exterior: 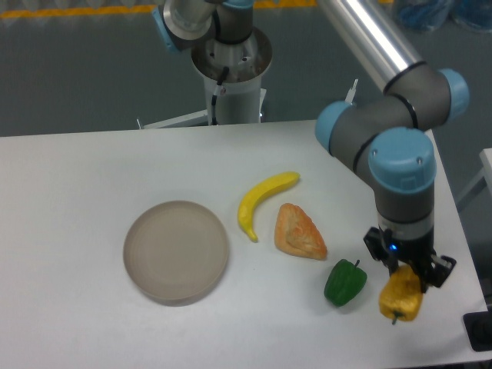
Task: Place the yellow pepper on the plate
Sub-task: 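Carry the yellow pepper over the banana toward the beige plate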
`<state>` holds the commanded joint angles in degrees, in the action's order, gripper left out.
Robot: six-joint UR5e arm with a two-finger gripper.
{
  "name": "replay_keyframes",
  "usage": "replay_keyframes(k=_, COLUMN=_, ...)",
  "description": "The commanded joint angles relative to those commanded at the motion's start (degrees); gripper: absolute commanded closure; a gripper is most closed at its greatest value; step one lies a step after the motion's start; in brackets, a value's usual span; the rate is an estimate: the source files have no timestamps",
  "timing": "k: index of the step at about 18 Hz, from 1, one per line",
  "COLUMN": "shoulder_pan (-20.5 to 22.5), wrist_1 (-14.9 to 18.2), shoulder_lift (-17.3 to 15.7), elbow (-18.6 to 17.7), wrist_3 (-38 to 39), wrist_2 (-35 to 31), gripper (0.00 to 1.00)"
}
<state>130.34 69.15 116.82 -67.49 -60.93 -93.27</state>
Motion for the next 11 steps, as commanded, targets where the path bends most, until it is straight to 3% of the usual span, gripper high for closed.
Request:
replay_keyframes(k=1, shoulder_pan=-0.1, wrist_1=2.5, shoulder_lift=-2.0, elbow=-1.0, wrist_3=4.6, wrist_2=3.3, gripper=0.71)
replay_keyframes(k=4, shoulder_pan=-1.0, wrist_1=3.8, shoulder_lift=-6.2, elbow=-5.2, wrist_3=13.1, wrist_2=11.2, gripper=0.70)
replay_keyframes(k=8, shoulder_pan=-5.0, wrist_1=3.4, shoulder_lift=-9.6, elbow=-10.5, wrist_3=20.1, wrist_2=12.3, gripper=0.70)
replay_keyframes(k=11, shoulder_pan=-9.5, wrist_1=3.1, shoulder_lift=-9.9, elbow=-13.6, wrist_3=25.0, wrist_2=11.8, gripper=0.70)
